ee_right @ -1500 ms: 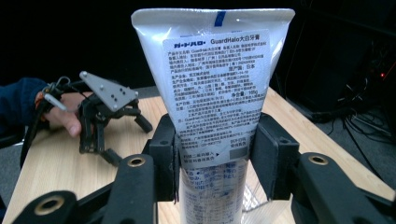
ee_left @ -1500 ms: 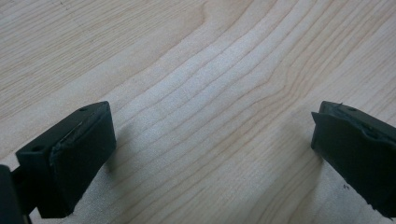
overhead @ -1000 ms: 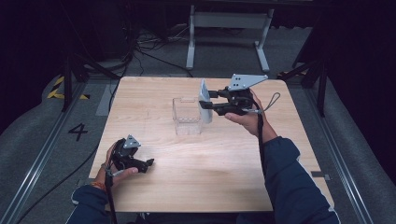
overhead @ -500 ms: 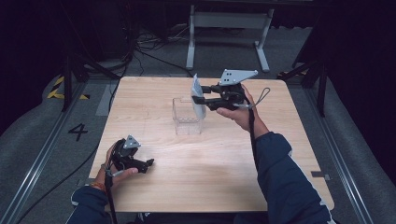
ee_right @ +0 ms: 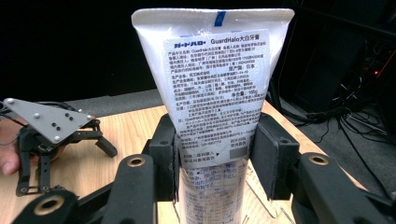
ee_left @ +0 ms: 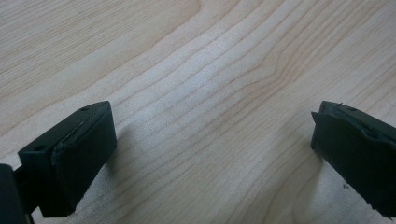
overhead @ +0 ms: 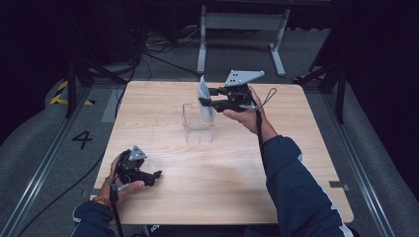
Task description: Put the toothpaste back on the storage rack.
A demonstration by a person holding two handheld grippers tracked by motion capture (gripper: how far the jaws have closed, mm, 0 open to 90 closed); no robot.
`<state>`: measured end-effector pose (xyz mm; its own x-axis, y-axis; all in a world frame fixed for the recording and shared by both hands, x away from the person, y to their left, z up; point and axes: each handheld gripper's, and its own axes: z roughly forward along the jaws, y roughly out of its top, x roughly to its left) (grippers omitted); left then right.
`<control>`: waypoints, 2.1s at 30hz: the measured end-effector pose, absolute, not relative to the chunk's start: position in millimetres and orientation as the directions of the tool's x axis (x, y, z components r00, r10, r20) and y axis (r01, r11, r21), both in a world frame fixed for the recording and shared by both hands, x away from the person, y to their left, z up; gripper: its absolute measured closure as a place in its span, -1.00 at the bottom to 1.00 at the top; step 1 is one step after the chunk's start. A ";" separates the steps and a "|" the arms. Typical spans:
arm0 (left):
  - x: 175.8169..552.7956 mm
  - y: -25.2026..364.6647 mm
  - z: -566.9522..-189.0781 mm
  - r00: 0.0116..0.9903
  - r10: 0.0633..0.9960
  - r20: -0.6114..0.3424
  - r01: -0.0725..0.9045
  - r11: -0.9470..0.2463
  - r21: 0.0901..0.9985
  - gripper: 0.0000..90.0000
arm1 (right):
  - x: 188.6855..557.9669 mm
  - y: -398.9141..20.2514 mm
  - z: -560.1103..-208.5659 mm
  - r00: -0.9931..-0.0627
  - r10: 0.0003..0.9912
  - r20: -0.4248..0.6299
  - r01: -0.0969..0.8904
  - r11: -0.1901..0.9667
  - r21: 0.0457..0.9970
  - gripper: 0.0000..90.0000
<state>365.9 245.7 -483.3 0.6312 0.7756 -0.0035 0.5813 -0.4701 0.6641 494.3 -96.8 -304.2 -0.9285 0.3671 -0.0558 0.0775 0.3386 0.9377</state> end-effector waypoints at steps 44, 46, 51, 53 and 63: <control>366.3 246.7 -483.2 0.639 0.769 0.015 0.566 -0.484 0.667 -0.99 | 519.2 -85.4 -362.3 -0.929 0.368 -0.024 0.132 0.392 0.911 0.24; 366.3 246.7 -483.2 0.639 0.769 0.015 0.566 -0.484 0.667 -0.99 | 518.9 -84.4 -364.7 -0.930 0.367 -0.029 0.130 0.401 0.907 0.24; 366.3 246.9 -483.1 0.641 0.768 0.017 0.566 -0.486 0.666 -0.99 | 518.5 -83.3 -371.1 -0.931 0.365 -0.024 0.140 0.416 0.899 0.23; 366.4 246.9 -483.1 0.641 0.767 0.017 0.565 -0.487 0.666 -0.99 | 518.9 -83.3 -372.3 -0.931 0.364 -0.025 0.139 0.420 0.897 0.23; 366.3 247.1 -482.8 0.642 0.767 0.018 0.566 -0.490 0.663 -0.99 | 519.4 -83.6 -379.1 -0.928 0.372 -0.020 0.159 0.444 0.882 0.21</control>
